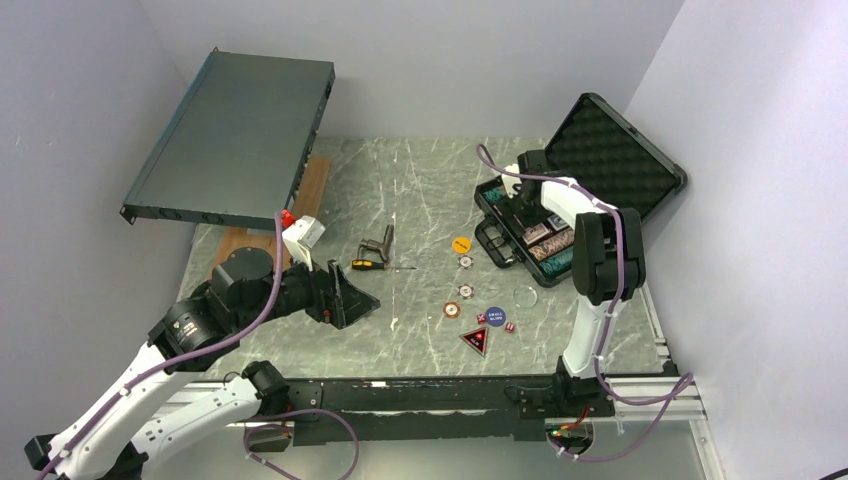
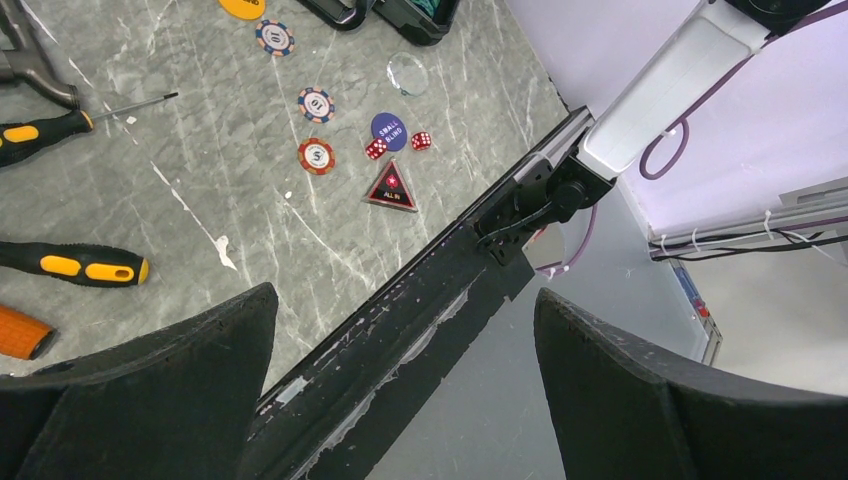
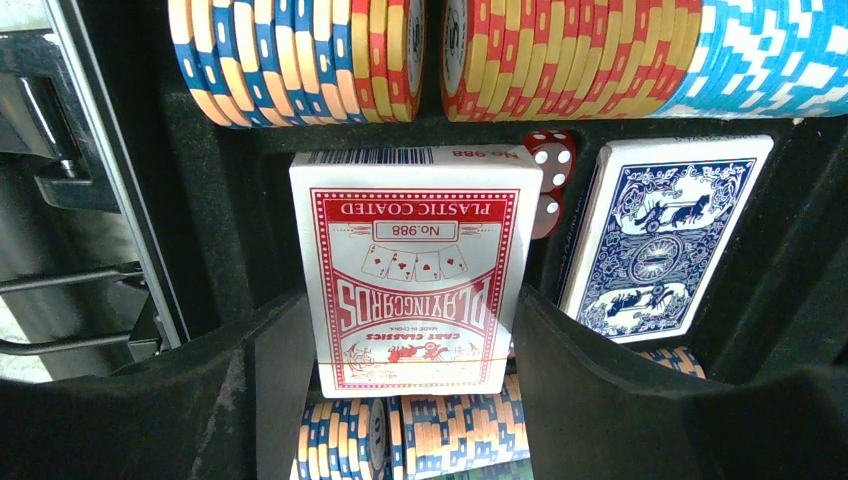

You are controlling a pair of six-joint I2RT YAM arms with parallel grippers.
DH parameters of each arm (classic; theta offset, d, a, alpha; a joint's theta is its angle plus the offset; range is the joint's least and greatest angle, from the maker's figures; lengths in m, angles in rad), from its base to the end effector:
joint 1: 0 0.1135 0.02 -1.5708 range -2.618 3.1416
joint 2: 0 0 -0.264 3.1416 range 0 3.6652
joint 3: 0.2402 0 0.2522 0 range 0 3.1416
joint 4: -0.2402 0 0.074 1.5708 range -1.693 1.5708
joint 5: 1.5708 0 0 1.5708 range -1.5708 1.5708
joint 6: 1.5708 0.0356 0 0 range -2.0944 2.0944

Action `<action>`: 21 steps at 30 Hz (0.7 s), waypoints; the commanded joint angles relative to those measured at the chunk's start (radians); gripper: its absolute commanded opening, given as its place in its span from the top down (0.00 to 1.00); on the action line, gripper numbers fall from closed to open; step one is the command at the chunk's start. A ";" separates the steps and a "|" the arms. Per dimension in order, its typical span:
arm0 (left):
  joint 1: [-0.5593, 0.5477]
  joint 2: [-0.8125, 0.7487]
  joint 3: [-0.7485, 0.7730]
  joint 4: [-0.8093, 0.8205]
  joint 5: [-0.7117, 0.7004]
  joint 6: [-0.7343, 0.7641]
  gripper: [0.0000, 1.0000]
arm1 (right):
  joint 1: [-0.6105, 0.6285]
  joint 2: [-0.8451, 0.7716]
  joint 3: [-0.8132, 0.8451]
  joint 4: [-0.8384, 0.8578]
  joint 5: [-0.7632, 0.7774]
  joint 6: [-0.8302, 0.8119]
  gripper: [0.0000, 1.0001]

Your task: Pack up texas hold em set

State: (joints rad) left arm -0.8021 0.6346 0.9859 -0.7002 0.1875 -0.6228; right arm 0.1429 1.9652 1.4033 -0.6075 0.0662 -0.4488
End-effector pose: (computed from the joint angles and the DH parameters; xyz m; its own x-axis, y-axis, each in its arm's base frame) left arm 0.0781 -0.0903 0.3734 -0.6760 -0.1254 -0.7261 0.5339 0.5958 -0.5999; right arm 0.3997 0.0551 0.1767 -0.7704 -0.5482 -0.3256 -0.5003 0.8363 -0.2244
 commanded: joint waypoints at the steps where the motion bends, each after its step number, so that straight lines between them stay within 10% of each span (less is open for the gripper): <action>1: -0.002 0.000 0.020 0.041 0.020 -0.014 0.01 | -0.001 -0.007 -0.028 0.065 -0.169 0.005 0.67; 8: -0.002 0.000 0.025 0.032 0.017 -0.009 0.01 | 0.000 -0.049 -0.033 0.024 -0.180 0.028 0.00; 21: -0.001 0.016 0.025 0.031 0.032 -0.010 0.01 | -0.024 -0.227 -0.091 0.066 -0.092 0.151 0.05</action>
State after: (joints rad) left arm -0.8021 0.6380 0.9859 -0.7002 0.1967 -0.6247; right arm 0.1223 1.8378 1.3403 -0.5659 0.0128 -0.3904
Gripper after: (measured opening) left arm 0.994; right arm 0.979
